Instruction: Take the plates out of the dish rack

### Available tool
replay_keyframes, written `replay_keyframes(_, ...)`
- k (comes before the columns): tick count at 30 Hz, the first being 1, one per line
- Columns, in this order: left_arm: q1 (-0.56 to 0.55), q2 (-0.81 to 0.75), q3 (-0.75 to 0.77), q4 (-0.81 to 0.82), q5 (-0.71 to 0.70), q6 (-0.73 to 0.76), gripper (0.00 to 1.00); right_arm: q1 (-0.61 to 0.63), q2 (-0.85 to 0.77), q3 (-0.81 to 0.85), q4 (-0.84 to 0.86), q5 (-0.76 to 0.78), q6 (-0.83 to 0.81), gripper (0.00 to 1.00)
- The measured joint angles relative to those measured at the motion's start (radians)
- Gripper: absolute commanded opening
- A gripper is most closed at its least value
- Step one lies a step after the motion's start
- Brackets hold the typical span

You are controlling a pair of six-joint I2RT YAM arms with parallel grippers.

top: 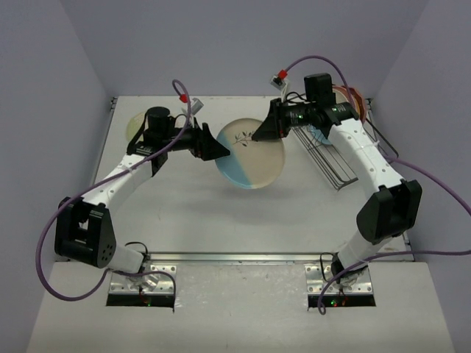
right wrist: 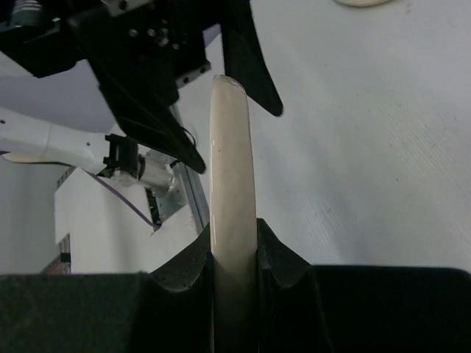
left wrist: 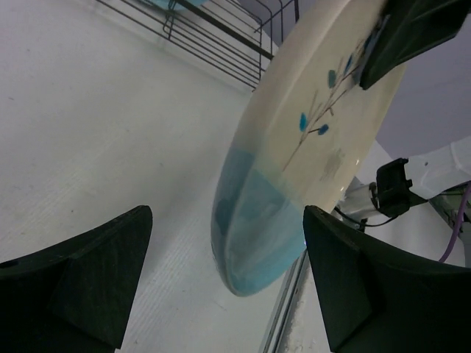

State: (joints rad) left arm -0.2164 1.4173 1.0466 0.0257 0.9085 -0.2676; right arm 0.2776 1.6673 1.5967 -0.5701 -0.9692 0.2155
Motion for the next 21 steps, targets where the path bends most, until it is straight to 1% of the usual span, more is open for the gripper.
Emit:
replay_keyframes(4, -0.017, 0.044, -0.009, -0.004, 0.007, -0.006, 0.44, 0.006, -0.016, -0.014, 0.037, -0.029, 0.016, 0.00)
replay_keyframes(6, -0.018, 0.050, -0.017, 0.002, 0.028, -0.017, 0.25, 0.005, -0.019, -0.022, 0.049, -0.030, 0.017, 0.00)
replay_keyframes(8, -0.018, 0.050, -0.030, 0.026, 0.063, -0.040, 0.13, 0.003, -0.019, -0.027, 0.056, -0.029, 0.017, 0.00)
replay_keyframes(9, -0.018, 0.050, -0.041, 0.046, 0.090, -0.055, 0.04, 0.000, -0.019, -0.028, 0.057, -0.029, 0.012, 0.00)
replay_keyframes(10, -0.016, 0.051, -0.053, 0.066, 0.126, -0.074, 0.00, -0.003, -0.019, -0.029, 0.059, -0.032, 0.005, 0.00)
replay_keyframes(11, -0.012, 0.051, -0.064, 0.090, 0.164, -0.095, 0.00, -0.006, -0.019, -0.029, 0.053, -0.041, -0.006, 0.00)
replay_keyframes(12, -0.007, 0.051, -0.074, 0.115, 0.197, -0.118, 0.00, -0.008, -0.019, -0.029, 0.046, -0.052, -0.011, 0.09)
replay_keyframes(13, -0.005, 0.051, -0.082, 0.139, 0.217, -0.139, 0.00, -0.010, -0.019, -0.029, 0.042, -0.055, -0.010, 0.25)
replay_keyframes(15, -0.001, 0.051, -0.100, 0.176, 0.236, -0.175, 0.00, -0.009, -0.016, -0.027, 0.028, -0.039, 0.005, 0.41)
replay_keyframes(18, 0.019, 0.050, -0.124, 0.199, 0.240, -0.210, 0.00, -0.007, 0.006, -0.008, 0.029, 0.017, 0.048, 0.82)
replay_keyframes(19, 0.030, 0.050, -0.131, 0.199, 0.239, -0.224, 0.00, -0.007, 0.016, -0.003, 0.032, 0.032, 0.060, 0.90)
replay_keyframes(21, 0.086, 0.051, -0.144, 0.198, 0.238, -0.250, 0.00, -0.009, 0.028, 0.000, 0.034, 0.062, 0.074, 0.98)
